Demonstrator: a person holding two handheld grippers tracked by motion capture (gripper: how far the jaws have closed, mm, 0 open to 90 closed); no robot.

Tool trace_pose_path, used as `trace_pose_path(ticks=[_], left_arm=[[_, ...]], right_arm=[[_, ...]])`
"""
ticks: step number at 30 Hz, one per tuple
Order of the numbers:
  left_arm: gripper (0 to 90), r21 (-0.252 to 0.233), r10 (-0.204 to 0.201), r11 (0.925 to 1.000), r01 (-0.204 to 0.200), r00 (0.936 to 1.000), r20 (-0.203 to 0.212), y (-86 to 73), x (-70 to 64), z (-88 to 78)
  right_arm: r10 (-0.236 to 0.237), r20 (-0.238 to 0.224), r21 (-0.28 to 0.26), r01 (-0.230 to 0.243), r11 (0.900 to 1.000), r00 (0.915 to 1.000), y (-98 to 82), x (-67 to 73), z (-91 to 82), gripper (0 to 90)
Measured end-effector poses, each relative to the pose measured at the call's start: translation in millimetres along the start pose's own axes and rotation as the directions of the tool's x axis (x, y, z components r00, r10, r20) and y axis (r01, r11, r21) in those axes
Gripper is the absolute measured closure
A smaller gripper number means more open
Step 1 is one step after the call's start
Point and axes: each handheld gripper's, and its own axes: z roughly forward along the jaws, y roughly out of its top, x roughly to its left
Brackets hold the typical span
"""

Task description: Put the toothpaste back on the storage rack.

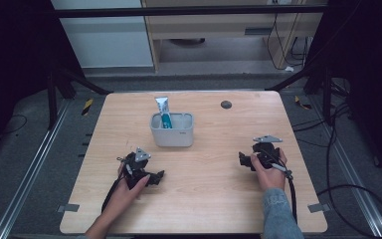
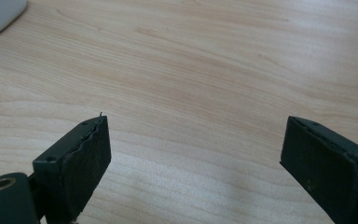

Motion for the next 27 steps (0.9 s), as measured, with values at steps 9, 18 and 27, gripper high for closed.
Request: trace_pose_path(ticks=[9,18,27], left_arm=[[0.0,0.001,0.001,1.0000,-0.001,1.0000,0.000,0.0,0.1,0.0],[0.0,0.000,0.000,1.0000,0.000,1.0000,0.000,0.0,0.0,0.0],[0.0,0.000,0.000,1.0000,0.000,1.0000,0.000,0.0,0.0,0.0]], right_arm=[[0.042,0.016,0.015,-0.042,0.999,0.9990,-6.7,-7.3,7.3,8.5],[0.093,0.043,0.027,-0.094,0.995,0.9948,-13.3,-13.8,13.9,7.6],[0.109,0.084,0.018,-0.111,0.994,0.9905,-14.6,-14.6,21.1,6.4]])
